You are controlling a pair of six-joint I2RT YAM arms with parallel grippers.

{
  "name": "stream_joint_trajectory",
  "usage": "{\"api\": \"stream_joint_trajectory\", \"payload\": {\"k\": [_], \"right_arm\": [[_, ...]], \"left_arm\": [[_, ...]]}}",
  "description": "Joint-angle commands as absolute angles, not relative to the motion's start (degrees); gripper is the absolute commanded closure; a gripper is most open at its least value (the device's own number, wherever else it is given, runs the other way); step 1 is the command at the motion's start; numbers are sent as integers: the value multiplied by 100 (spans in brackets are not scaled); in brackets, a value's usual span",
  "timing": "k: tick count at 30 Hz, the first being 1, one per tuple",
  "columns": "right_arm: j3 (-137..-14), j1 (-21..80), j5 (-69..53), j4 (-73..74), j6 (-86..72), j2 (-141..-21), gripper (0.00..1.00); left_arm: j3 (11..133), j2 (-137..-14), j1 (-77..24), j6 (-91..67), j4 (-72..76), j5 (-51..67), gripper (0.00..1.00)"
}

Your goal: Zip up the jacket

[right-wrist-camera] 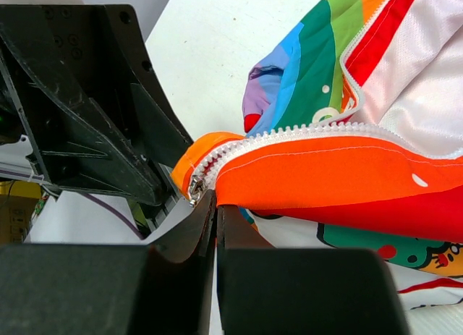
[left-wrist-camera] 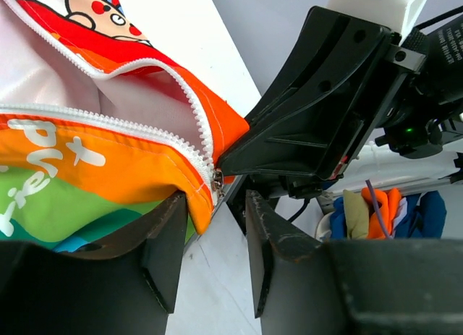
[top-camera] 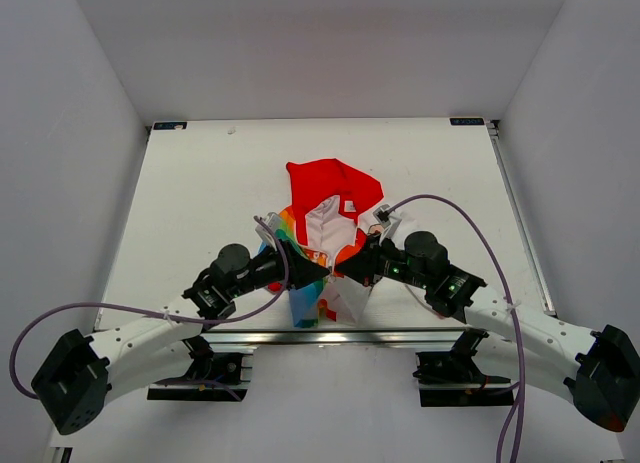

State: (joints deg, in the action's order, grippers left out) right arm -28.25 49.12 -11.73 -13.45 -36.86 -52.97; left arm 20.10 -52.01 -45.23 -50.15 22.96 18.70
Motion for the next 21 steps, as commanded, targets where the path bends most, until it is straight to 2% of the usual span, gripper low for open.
{"api": "stream_joint_trajectory", "payload": {"k": [1,5,8,12,13,19,20,21], "right_arm": [[-2786,4922,-1151,-1521,-3612,-5265,100],[-2804,4922,-1195,-1582,-3621,-5256,100],[-2786,4922,-1152,-1591,-3630,-5247,100],[-2786,4922,-1125,-1565,-3647,-5229,100],[-2795,4922,-1116,-1556,-3647,-5238,100],[-2944,4922,-1107,-1494,-3647,-5300,100],[-3031,4922,-1142,-1451,-3613,-5309,97],[-3076,4922,-1160,-1407,-3604,-5361,89]], "left_arm": [[2065,-5256,-4491,-5027,2549,2021,54],[2057,-5352,-4491,-5019,2619,2083,59],[2074,-5370,-4491,-4992,2593,2092,71],[2039,-5282,-4491,-4992,2549,1978,97],[2022,-5256,-4483,-4983,2540,1917,100],[1942,-4984,-4491,-4896,2233,1548,100],[1986,-4966,-4491,-4896,2041,1512,100],[2004,-4966,-4491,-4896,1996,1494,100]]}}
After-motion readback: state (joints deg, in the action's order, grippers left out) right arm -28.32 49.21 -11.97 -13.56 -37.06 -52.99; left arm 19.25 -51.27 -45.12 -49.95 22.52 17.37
